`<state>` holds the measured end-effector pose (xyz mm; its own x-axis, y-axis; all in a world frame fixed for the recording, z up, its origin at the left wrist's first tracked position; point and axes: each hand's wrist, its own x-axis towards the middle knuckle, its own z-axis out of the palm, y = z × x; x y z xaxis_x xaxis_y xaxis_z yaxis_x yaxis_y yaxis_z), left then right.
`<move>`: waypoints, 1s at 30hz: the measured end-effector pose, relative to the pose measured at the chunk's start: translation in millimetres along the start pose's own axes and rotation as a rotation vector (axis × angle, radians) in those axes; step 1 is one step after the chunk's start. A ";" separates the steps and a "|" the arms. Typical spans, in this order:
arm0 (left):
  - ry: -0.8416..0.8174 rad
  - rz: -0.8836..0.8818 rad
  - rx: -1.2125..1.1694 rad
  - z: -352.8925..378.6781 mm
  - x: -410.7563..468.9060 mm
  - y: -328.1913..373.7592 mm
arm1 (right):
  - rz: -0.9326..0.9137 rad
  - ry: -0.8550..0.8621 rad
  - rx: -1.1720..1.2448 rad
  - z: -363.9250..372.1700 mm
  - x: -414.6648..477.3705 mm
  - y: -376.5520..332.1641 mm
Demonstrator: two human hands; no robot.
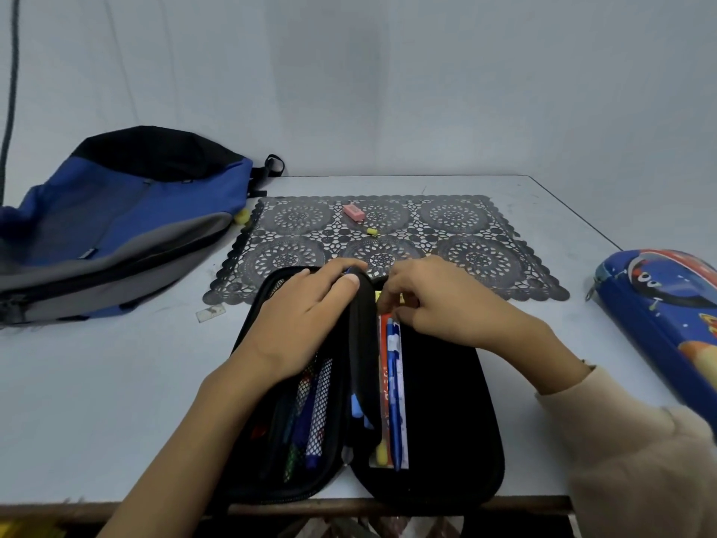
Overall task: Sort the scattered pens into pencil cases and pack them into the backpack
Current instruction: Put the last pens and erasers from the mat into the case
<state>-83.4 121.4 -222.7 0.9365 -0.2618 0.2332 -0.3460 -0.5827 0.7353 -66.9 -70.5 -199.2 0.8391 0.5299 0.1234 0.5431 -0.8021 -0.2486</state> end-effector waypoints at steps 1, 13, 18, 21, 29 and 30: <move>-0.001 0.001 0.002 0.0 -0.2 0.3 | 0.002 -0.010 0.047 -0.7 -0.6 0.4; -0.007 -0.008 0.016 -0.7 -1.1 2.1 | 0.106 -0.075 0.430 -15.9 21.9 18.2; -0.011 -0.007 0.008 -1.3 -1.7 2.1 | 0.253 0.194 0.035 -1.9 94.5 61.2; -0.006 0.003 0.011 -1.6 -2.8 3.7 | 0.287 0.056 -0.058 12.9 130.7 76.5; -0.015 -0.001 0.029 -2.8 -1.1 2.0 | 0.313 -0.289 -0.151 34.5 176.7 85.0; -0.013 -0.002 0.032 -3.0 -1.4 2.0 | 0.323 -0.294 -0.154 36.1 179.5 86.3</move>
<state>-85.2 122.9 -219.7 0.9364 -0.2707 0.2234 -0.3463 -0.6076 0.7148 129.4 -34.7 -233.2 0.9332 0.2839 -0.2205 0.2726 -0.9587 -0.0809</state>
